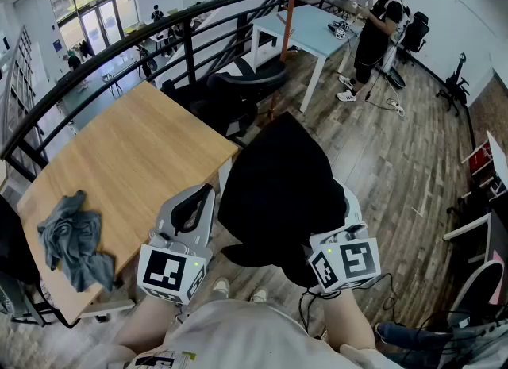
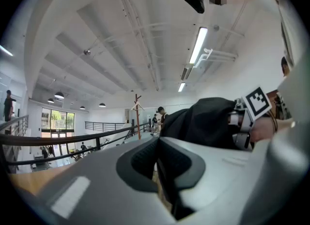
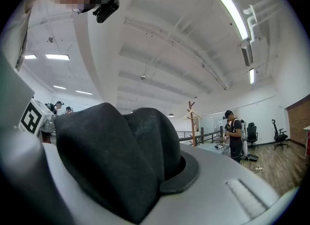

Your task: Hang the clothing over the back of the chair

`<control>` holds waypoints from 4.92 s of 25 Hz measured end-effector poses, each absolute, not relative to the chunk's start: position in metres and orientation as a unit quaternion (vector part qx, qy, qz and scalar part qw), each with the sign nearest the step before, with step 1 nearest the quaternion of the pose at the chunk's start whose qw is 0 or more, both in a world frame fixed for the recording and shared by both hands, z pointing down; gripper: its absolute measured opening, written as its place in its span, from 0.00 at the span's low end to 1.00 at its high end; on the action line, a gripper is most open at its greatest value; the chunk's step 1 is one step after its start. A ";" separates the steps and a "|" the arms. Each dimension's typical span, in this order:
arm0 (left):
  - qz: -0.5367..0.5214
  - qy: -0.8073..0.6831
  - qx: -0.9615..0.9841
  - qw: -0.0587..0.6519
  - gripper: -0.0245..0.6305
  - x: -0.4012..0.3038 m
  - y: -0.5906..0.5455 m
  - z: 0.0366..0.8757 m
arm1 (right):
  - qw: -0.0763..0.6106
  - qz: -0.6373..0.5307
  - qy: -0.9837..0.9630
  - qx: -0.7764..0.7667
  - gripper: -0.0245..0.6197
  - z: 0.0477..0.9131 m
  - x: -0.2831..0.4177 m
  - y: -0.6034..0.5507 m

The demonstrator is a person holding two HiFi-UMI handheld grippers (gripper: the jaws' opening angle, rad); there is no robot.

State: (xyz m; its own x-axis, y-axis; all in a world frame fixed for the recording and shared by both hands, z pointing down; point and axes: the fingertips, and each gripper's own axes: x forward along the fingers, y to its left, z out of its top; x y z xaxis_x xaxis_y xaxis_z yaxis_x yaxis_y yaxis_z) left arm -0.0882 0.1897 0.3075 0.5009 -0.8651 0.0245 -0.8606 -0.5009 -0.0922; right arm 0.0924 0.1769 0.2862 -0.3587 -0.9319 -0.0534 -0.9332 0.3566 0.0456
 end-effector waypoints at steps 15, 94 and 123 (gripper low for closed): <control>-0.043 0.499 -0.865 0.032 0.04 -0.073 0.188 0.311 | 0.021 0.016 0.824 -0.565 0.09 0.288 0.108 0.177; -0.056 0.498 -0.865 0.035 0.04 -0.002 0.008 0.339 | 0.019 -0.011 0.827 -0.562 0.10 0.309 0.186 0.015; -0.033 0.473 -0.879 0.047 0.04 -0.102 -0.190 0.303 | 0.063 -0.031 0.802 -0.593 0.10 0.258 0.108 -0.168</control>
